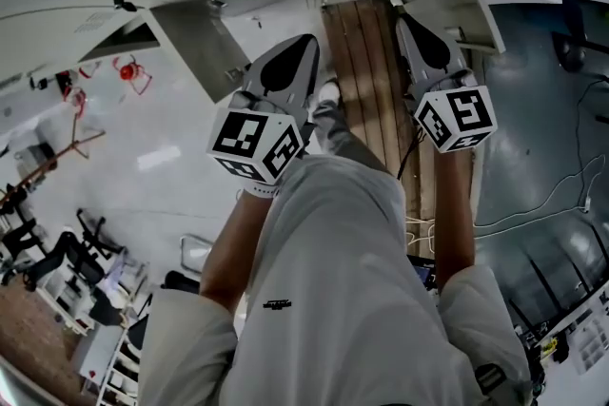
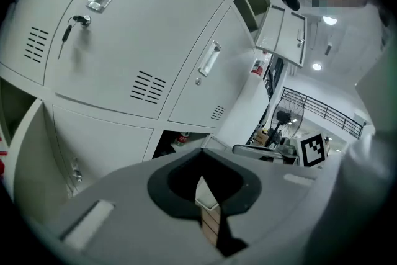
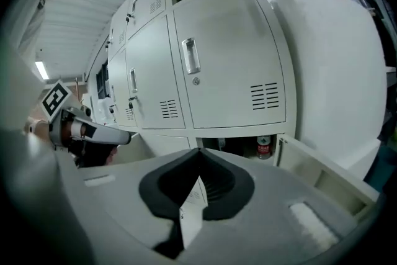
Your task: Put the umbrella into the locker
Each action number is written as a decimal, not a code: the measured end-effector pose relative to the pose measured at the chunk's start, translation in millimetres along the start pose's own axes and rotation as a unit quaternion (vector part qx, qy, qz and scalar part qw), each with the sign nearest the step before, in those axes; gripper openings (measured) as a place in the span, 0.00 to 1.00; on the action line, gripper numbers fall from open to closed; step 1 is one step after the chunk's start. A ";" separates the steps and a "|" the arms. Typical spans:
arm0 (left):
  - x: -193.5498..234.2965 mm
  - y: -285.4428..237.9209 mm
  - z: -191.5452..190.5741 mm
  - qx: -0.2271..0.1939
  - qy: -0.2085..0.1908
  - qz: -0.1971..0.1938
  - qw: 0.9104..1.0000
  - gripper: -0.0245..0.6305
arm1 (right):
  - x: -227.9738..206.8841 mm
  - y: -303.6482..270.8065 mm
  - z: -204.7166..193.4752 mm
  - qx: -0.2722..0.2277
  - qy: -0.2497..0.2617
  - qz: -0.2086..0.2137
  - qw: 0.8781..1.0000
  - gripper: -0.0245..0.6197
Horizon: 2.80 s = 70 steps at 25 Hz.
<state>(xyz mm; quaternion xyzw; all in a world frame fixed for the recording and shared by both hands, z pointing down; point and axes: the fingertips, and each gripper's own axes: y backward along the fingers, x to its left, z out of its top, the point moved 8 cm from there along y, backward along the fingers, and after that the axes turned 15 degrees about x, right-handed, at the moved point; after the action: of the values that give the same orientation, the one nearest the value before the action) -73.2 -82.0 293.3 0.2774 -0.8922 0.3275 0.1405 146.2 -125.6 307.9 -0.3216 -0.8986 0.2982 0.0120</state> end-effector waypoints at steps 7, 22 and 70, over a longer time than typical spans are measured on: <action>-14.6 18.1 15.9 -0.021 -0.013 -0.003 1.000 0.07 | 5.5 47.4 6.5 -0.007 0.002 -0.025 1.000 0.03; -59.5 70.7 40.4 -0.054 -0.067 -0.011 0.996 0.07 | 31.3 124.3 29.5 -0.061 -0.027 -0.029 0.997 0.03; -84.4 106.7 42.8 -0.079 -0.093 -0.035 0.992 0.07 | 75.4 162.7 28.3 -0.029 -0.015 -0.024 0.999 0.03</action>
<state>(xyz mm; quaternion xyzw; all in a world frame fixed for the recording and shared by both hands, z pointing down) -70.8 -9.0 170.9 0.3253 -0.9142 0.2242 0.0897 173.2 3.7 183.4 -0.2957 -0.9144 0.2766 -0.0038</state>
